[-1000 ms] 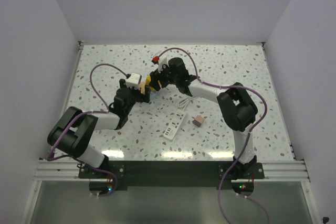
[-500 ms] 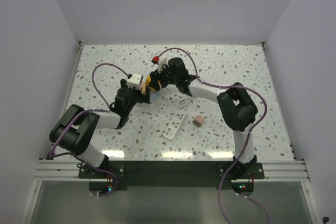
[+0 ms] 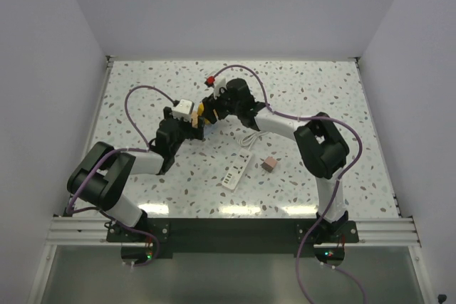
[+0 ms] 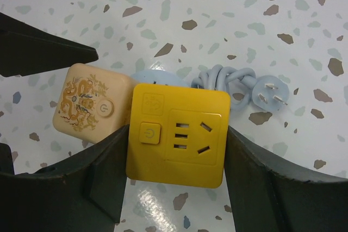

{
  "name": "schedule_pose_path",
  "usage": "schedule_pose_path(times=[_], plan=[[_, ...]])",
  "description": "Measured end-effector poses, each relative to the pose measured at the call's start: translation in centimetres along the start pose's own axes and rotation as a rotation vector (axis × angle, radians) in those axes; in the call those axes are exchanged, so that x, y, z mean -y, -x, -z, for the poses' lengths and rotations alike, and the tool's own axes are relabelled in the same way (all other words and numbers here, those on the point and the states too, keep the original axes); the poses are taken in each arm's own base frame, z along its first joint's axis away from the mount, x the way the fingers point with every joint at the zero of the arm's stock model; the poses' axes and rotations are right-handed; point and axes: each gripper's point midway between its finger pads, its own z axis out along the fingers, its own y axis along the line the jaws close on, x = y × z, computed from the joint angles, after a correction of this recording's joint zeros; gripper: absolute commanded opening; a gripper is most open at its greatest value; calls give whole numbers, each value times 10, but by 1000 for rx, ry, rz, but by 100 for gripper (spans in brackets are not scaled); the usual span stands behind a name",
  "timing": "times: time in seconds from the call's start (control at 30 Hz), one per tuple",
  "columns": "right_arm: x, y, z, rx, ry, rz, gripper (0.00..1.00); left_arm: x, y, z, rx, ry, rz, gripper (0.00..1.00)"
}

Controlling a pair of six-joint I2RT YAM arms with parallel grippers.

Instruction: Insert the plug

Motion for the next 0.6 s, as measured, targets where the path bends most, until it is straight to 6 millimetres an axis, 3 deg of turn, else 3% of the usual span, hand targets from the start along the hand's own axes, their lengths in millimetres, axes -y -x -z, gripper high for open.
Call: schedule_pose_path(times=[0.6], plan=[[5, -10, 10, -54, -64, -15, 0, 0, 0, 0, 0, 0, 0, 100]])
